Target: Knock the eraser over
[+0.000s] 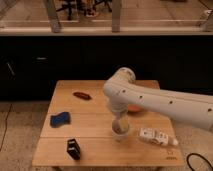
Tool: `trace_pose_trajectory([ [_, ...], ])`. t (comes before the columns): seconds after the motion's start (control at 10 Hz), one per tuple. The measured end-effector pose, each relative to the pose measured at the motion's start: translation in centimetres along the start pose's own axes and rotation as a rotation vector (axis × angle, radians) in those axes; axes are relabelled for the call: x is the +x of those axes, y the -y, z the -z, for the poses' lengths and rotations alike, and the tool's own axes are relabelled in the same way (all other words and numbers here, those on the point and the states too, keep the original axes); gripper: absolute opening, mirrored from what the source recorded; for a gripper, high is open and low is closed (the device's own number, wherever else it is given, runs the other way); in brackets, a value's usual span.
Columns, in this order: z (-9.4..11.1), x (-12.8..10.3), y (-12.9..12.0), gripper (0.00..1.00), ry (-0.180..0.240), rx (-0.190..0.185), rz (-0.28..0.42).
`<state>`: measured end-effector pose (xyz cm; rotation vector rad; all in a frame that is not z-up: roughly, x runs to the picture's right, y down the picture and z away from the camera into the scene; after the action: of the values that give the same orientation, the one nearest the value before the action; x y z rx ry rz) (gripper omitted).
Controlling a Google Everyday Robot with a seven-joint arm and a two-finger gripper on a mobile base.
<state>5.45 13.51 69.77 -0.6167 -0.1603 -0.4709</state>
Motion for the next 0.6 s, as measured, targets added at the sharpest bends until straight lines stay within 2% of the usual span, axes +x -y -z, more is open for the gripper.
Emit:
trace_pose_trajectory([
  [0.6,-0.66,-0.46,0.28,0.8,0.003,0.014,0.034],
])
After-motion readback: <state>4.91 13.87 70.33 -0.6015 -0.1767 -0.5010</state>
